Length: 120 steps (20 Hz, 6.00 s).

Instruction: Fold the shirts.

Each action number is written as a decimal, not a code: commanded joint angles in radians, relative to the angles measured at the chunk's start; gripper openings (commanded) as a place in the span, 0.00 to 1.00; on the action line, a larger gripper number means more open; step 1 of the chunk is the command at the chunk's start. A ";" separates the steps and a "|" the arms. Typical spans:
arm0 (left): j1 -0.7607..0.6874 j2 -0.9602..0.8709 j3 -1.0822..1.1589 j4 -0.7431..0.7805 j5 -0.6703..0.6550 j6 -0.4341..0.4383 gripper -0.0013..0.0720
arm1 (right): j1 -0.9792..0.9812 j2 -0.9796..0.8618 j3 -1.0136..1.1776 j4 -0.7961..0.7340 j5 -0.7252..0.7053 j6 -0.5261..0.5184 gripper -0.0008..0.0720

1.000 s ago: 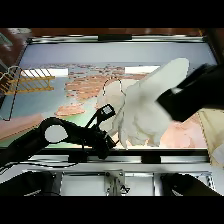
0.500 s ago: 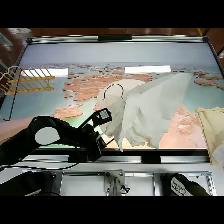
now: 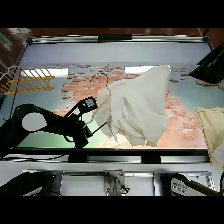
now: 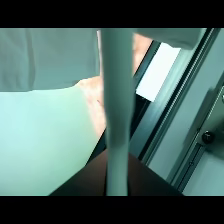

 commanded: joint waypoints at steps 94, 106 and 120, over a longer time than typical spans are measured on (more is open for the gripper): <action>0.422 -0.370 0.197 -1.274 0.245 0.399 0.39 | 0.288 0.435 -0.168 -0.064 -0.447 0.826 0.11; 0.916 -0.003 0.197 -1.014 0.291 0.306 0.30 | 0.345 0.073 -0.167 1.054 -0.617 0.544 0.11; 0.930 -0.083 0.177 -0.783 0.124 0.217 0.58 | 0.346 0.230 -0.167 -0.066 0.053 1.147 0.11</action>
